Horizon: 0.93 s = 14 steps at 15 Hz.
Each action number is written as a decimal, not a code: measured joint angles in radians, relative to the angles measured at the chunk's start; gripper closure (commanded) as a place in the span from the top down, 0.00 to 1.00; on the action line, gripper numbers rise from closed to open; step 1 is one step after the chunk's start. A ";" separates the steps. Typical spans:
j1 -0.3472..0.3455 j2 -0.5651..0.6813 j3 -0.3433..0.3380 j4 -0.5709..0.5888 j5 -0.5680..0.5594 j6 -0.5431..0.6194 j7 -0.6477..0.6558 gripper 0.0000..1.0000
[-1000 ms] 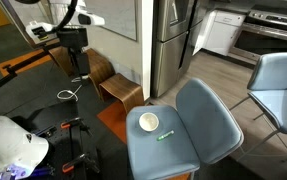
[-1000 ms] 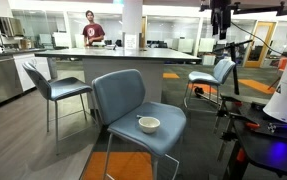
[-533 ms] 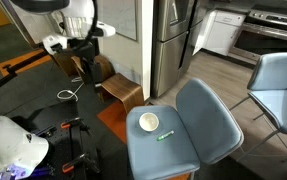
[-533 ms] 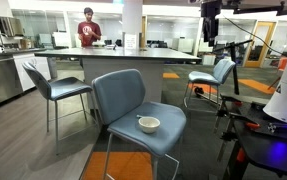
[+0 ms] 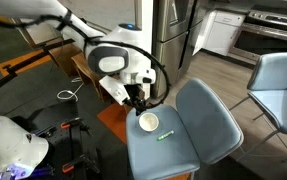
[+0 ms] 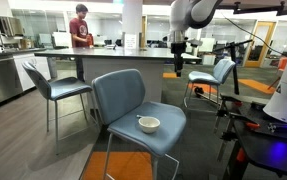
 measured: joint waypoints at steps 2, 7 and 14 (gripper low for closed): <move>-0.010 0.175 0.010 0.103 0.031 0.048 -0.026 1.00; -0.053 0.520 0.049 0.393 0.033 0.049 -0.026 1.00; -0.109 0.850 0.077 0.741 0.033 0.037 -0.026 1.00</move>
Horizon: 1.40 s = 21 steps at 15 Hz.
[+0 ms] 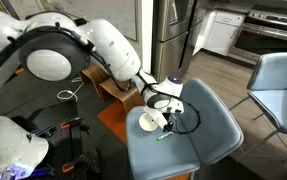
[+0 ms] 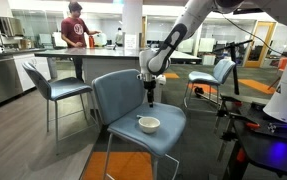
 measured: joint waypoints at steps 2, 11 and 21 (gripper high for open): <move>-0.010 0.074 0.003 0.086 0.000 -0.004 0.000 1.00; -0.035 0.315 0.016 0.398 0.000 -0.052 0.000 1.00; -0.035 0.496 0.023 0.662 0.000 -0.174 0.000 0.64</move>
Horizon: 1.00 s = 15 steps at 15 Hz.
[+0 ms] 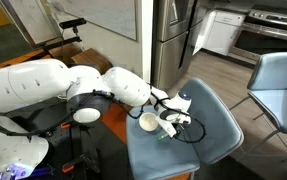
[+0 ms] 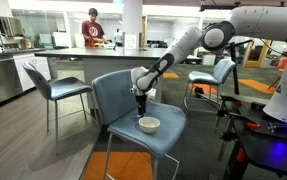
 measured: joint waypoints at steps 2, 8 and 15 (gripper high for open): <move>-0.001 0.031 0.000 0.042 0.000 -0.014 0.000 0.48; -0.008 0.036 0.001 0.070 0.000 -0.014 0.000 0.04; -0.022 0.035 0.006 0.067 0.004 -0.016 -0.002 0.58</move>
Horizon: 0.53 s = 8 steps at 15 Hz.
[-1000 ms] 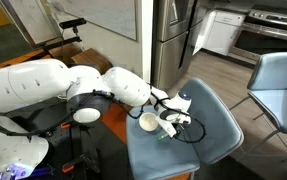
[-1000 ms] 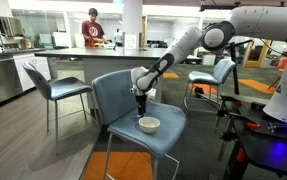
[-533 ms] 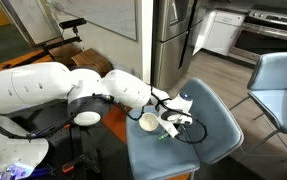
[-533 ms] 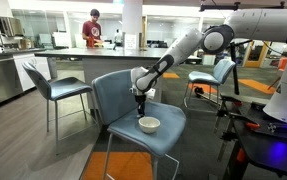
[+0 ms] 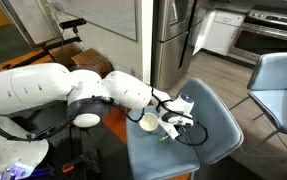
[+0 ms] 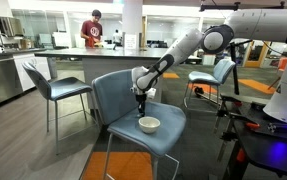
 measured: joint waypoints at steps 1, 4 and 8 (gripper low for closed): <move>0.000 0.002 0.001 -0.003 0.001 0.000 0.000 0.64; 0.000 0.006 0.002 -0.016 0.004 0.000 0.000 0.38; -0.001 0.006 0.002 -0.022 0.005 0.000 0.000 0.26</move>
